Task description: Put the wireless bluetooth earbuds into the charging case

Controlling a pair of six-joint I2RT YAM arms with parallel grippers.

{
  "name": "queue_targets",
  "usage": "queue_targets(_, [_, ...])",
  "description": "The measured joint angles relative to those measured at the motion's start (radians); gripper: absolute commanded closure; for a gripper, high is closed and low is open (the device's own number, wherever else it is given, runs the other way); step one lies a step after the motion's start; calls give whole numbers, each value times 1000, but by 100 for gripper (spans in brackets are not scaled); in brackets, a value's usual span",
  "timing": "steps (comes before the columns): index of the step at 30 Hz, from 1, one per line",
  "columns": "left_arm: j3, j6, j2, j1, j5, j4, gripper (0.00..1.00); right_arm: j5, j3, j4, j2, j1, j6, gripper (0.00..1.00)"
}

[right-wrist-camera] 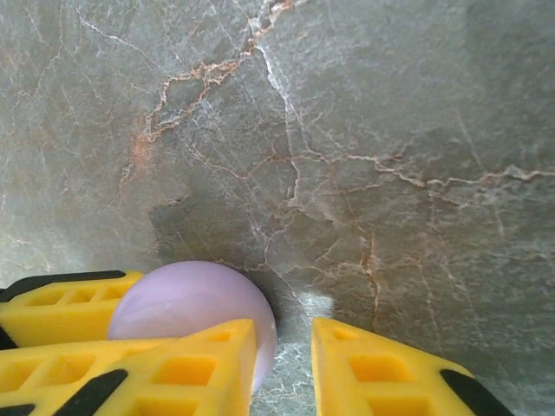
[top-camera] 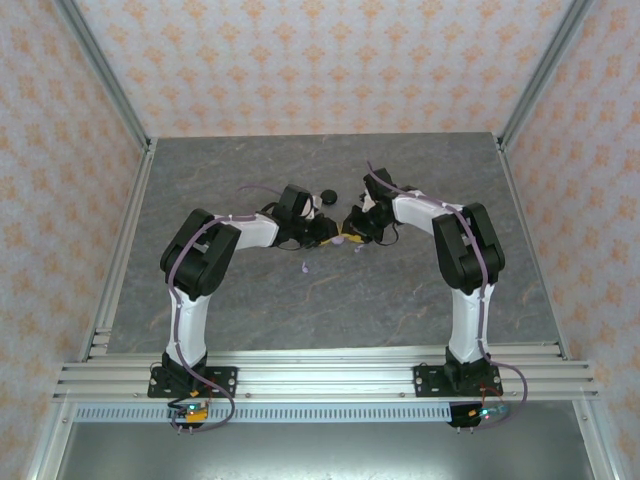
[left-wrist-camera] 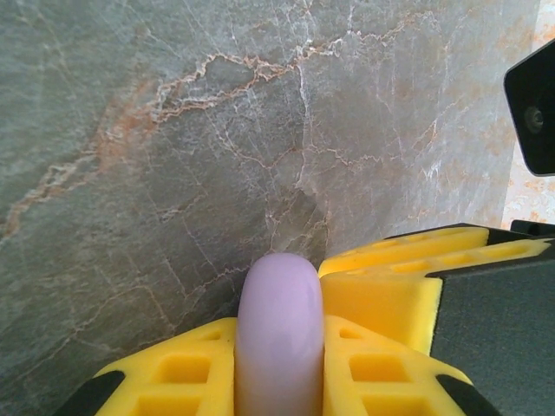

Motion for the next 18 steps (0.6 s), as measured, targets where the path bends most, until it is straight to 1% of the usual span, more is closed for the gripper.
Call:
queue_targets(3, [-14, 16, -17, -3, -16, -4, 82, 13, -18, -2, -27, 0, 0, 67])
queue_targets(6, [-47, 34, -63, -4, -30, -20, 82, 16, -55, -3, -100, -6, -1, 66])
queue_targets(11, [-83, 89, -212, 3, -34, -39, 82, 0, -97, 1, -259, -62, -21, 63])
queue_targets(15, [-85, 148, -343, 17, -8, -40, 82, -44, -122, 16, -394, -116, -61, 62])
queue_targets(18, [-85, 196, -418, 27, 36, -39, 82, -92, -140, 24, -479, -129, -101, 59])
